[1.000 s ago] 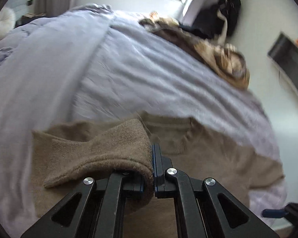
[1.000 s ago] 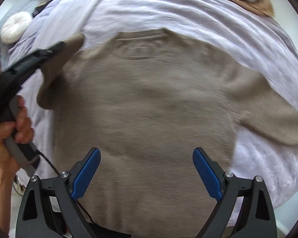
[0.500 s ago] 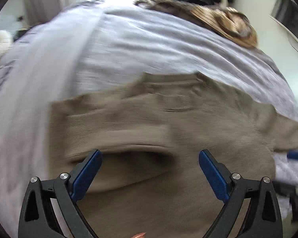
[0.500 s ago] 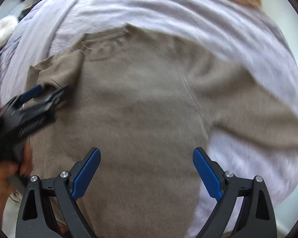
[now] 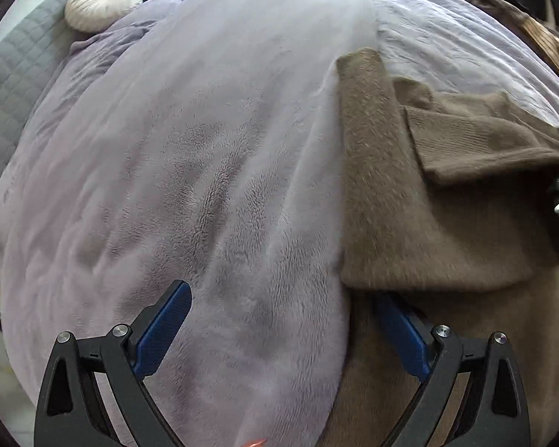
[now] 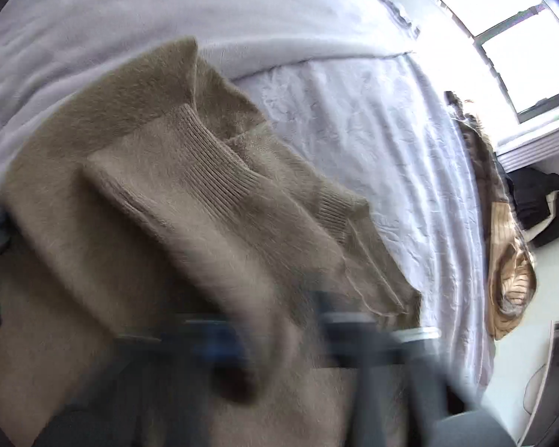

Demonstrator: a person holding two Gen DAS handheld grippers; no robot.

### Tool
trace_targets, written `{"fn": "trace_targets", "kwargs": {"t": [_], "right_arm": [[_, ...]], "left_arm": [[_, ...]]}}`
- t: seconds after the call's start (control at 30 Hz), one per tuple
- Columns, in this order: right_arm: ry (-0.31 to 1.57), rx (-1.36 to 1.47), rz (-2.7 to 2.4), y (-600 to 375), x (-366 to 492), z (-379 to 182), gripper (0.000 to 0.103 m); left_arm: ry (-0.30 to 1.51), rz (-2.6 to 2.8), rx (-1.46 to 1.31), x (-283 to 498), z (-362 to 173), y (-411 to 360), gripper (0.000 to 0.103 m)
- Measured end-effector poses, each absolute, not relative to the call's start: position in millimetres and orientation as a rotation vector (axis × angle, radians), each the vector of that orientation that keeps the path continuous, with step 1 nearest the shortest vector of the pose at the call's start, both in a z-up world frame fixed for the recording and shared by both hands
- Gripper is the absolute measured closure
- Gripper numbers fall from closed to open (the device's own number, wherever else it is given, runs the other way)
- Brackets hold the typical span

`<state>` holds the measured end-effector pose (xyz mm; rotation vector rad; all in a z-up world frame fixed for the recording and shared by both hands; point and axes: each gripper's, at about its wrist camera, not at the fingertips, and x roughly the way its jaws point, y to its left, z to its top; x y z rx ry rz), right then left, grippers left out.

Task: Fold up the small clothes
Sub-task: 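Fold the held sleeve across the sweater body with the left tool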

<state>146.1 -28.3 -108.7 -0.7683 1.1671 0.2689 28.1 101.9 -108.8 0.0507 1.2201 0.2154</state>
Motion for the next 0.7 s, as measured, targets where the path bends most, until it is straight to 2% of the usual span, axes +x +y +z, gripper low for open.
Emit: {"fn": "trace_targets", "kwargs": {"t": [0.2,0.33,0.37,0.43,0.5,0.53,0.57,0.63,0.7], "right_arm": [[1.132,0.089,0.124,-159.1,152.9,-51.2,0.097],[1.171,0.512,-0.026,-254.8,120.2,-78.9,0.096],[1.188,0.584,-0.037,-269.6,109.8,-92.8,0.092],[1.229,0.684,-0.052,-291.6,98.8,-112.4,0.091],[1.253,0.806,-0.061,-310.4,86.3,-126.9,0.086],[1.229,0.857,-0.067,-317.6,80.3,-125.5,0.08],[1.213,0.884,-0.079,-324.4,76.5,-122.4,0.066],[1.174,0.925,-0.096,-331.2,70.7,-116.0,0.054],[1.152,0.952,-0.126,-341.1,70.5,-114.6,0.054]], "left_arm": [[1.219,0.23,0.021,41.5,-114.7,99.6,0.005],[1.223,0.218,0.037,44.6,-118.9,100.4,0.005],[1.223,0.221,0.047,44.3,-119.2,99.8,0.005],[1.228,0.224,0.056,42.4,-118.0,96.8,0.005],[1.233,0.225,0.06,40.7,-114.1,97.1,0.005],[1.232,0.224,0.064,38.7,-109.7,97.4,0.005],[1.228,0.22,0.068,35.8,-104.4,97.2,0.005],[1.217,0.213,0.069,30.0,-91.0,97.7,0.005],[1.198,0.214,0.046,28.1,-77.3,100.5,0.005]]}}
